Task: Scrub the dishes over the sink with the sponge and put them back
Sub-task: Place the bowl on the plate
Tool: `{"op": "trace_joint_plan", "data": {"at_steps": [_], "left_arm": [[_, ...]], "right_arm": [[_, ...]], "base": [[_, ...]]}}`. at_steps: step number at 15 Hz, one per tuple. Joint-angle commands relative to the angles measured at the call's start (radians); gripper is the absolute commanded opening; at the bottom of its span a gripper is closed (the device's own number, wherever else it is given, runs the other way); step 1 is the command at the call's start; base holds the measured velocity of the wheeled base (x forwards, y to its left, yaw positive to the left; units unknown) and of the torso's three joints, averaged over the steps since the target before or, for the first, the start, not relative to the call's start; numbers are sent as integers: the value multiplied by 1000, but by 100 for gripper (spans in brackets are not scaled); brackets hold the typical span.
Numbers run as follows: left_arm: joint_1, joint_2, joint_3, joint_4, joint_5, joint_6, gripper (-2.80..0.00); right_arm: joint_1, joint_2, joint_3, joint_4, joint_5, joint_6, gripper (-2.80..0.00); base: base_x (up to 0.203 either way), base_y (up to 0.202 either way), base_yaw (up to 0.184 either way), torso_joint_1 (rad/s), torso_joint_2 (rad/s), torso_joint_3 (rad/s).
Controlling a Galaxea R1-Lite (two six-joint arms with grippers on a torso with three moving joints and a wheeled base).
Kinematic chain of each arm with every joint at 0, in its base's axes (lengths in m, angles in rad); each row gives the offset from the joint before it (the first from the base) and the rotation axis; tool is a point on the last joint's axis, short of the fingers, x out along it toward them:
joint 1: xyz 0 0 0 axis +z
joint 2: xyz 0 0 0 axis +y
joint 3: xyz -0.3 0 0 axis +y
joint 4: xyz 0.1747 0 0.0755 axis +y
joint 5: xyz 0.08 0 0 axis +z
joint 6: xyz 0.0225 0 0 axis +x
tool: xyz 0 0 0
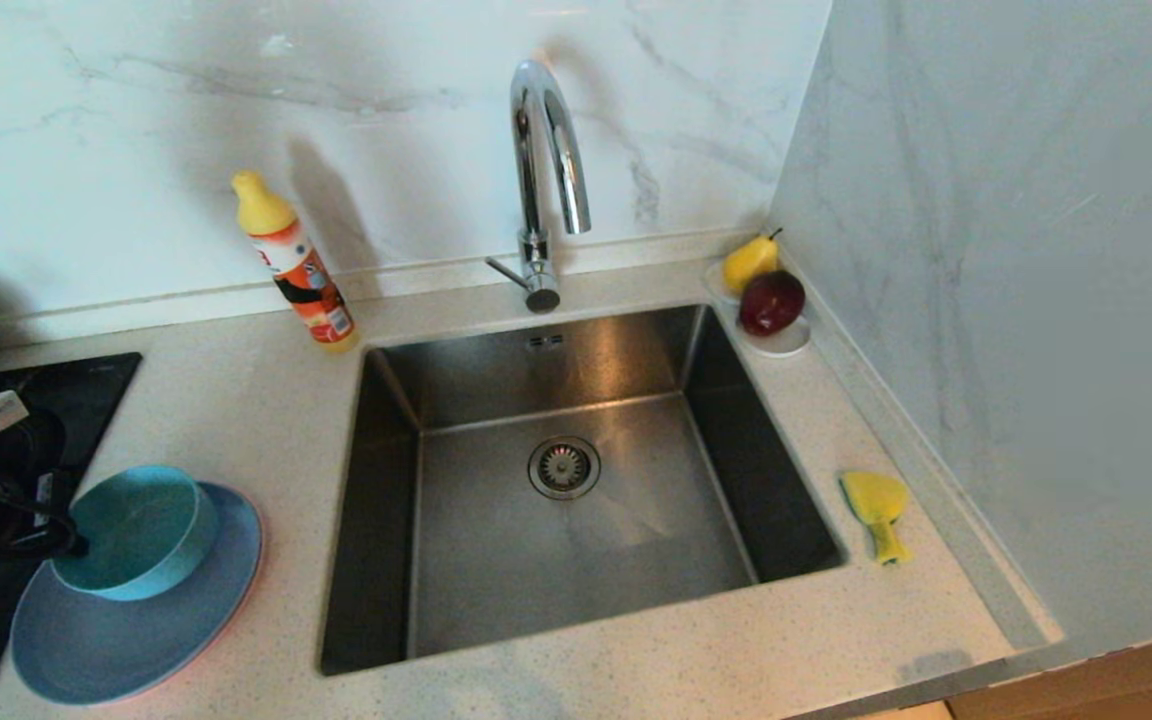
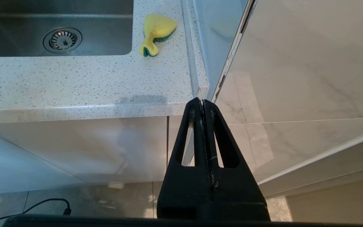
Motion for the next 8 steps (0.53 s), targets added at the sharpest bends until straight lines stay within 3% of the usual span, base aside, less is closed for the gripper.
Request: {"op": "trace_joint_plan", "data": {"at_steps": [1,8], "left_arm": [[0,-1,13,2,0,2,0],[1,-37,-33,-3,-18,-16,0]], "right_arm": [[0,1,0,0,0,-1,-280],[0,1,0,0,0,-1,-280]], "base": [[0,0,0,0,0,0],[0,0,0,0,0,0]]}}
